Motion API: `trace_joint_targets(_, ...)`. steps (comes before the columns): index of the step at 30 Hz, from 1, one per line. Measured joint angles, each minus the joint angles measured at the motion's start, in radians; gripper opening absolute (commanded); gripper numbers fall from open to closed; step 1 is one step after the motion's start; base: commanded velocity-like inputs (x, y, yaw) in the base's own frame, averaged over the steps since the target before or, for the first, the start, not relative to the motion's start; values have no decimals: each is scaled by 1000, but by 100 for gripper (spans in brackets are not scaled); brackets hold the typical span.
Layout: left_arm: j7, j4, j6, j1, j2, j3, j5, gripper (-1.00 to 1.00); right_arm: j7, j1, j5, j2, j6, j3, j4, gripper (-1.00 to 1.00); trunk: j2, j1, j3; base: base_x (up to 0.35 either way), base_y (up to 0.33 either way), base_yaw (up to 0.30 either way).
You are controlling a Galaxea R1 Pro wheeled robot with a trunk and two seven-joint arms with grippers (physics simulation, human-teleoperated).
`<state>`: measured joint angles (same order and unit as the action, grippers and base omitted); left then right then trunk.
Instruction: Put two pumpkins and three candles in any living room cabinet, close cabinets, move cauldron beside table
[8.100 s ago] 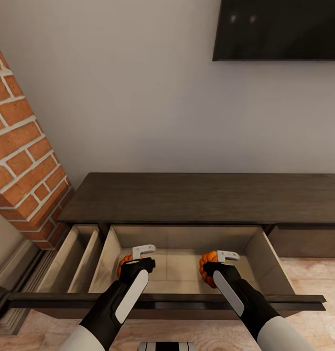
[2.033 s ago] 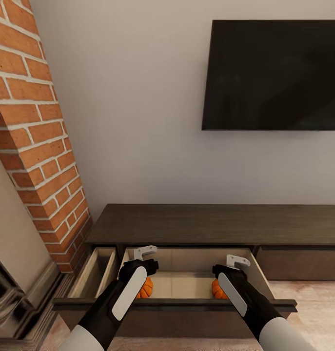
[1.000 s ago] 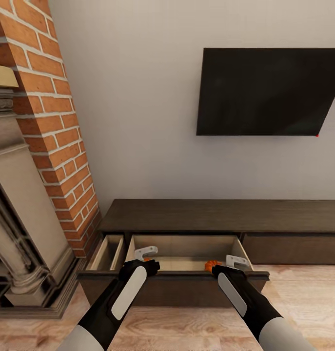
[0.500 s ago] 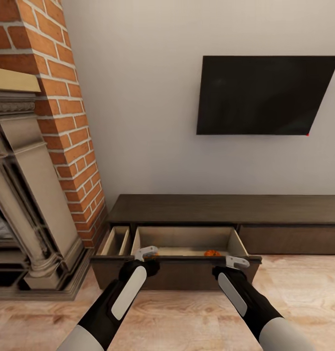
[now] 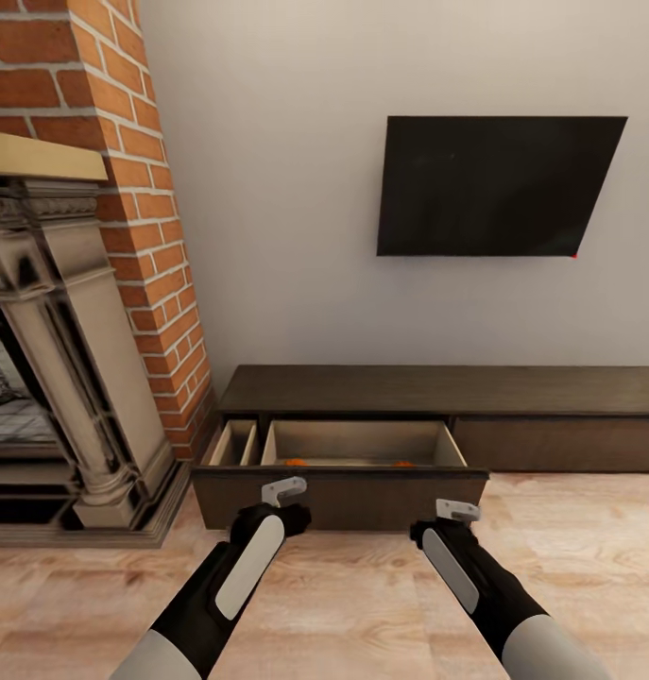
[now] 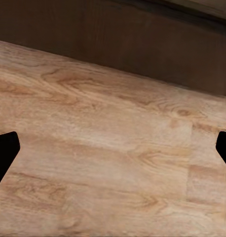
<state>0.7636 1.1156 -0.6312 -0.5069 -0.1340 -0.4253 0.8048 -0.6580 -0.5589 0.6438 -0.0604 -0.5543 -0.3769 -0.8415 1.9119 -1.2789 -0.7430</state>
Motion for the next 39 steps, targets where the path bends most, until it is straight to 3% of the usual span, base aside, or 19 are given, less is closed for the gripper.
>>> trace_joint_targets(3, 0, -2, -1, 0, 0, -6, 39, 100, 21, 0, 0, 0, -10, 2, 1, 100, 0, 0, 0, -324, 0, 0)
trace_joint_targets(7, 0, -23, -2, 0, 1, -3, 58, 100, 80, 0, -1, -1, -13, 1, 1, 100, 0, 0, 0, -328, 0, 0)
trace_joint_targets(13, -7, -157, 0, 0, 20, 2, 59, 100, 206, 0, -2, -4, -5, 2, 2, 100, 0, 0, 0, -330, 0, 0)
trace_joint_targets(22, -12, -286, 15, 6, 32, 1, 43, 100, 239, 8, -10, -6, 4, -6, 13, 100, 0, 1, 0, -218, 0, 0)
trace_joint_targets(28, -17, -311, 56, 11, 32, -8, 39, 100, 287, 14, -14, -7, 46, -7, 16, 100, 0, 1, 0, -4, 0, 0)
trace_joint_targets(31, -22, -339, 148, 11, 31, -42, 19, 100, 295, 18, -14, -8, 98, -8, 20, 100, 0, 1, 0, 0, 0, 0)
trace_joint_targets(39, -24, -352, 293, 12, 31, -156, -4, 100, 300, 37, -16, -8, 205, -18, 23, 100, 7, -3, -3, 0, 0, 0)
